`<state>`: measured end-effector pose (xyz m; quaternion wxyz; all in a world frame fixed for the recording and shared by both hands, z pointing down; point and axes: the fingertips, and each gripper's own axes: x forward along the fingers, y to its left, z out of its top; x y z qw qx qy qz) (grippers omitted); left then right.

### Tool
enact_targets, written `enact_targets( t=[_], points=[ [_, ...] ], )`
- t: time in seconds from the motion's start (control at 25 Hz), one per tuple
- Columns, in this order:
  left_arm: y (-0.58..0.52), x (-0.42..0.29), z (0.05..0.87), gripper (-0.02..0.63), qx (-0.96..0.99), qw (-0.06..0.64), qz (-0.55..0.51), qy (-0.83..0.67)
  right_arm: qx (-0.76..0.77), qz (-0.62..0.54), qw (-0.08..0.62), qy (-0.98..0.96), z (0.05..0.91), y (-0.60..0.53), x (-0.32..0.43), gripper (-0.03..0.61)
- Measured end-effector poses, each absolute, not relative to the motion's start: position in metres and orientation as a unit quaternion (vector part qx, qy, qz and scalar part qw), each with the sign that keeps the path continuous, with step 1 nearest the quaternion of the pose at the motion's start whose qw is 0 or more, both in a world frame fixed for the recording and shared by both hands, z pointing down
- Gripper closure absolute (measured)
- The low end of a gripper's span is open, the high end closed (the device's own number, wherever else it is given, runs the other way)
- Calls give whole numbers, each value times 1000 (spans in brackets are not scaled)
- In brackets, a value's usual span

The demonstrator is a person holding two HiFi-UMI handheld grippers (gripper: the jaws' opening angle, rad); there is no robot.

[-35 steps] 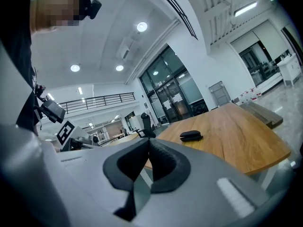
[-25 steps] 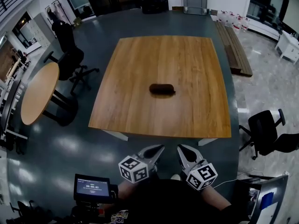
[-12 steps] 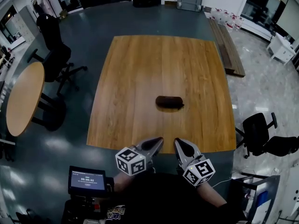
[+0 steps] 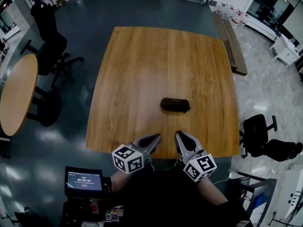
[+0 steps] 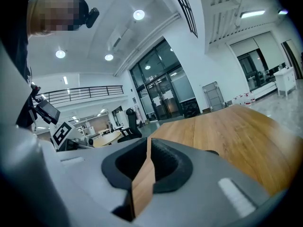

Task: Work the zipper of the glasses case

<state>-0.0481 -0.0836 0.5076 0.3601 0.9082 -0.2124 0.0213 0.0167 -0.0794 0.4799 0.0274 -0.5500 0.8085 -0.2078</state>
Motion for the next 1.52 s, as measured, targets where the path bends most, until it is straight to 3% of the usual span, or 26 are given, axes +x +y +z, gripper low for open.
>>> enact_targets(
  t=[0.4, 0.68, 0.8, 1.16, 1.52],
  points=[
    [-109, -23, 506, 612, 888, 359, 10, -288, -496, -210, -29, 842, 517, -141, 59, 535],
    [-117, -10, 512, 611, 868, 365, 4, -337, -392, -101, -253, 878, 602, -198, 89, 472],
    [-116, -14, 517, 612, 854, 375, 2, -361, -326, -105, -324, 882, 641, -221, 94, 421],
    [-113, -34, 521, 611, 832, 384, 3, -400, -195, -151, -390, 887, 685, -225, 69, 256],
    [-113, -46, 519, 611, 830, 388, 10, -401, -167, -124, -430, 878, 698, -218, 47, 255]
  ],
)
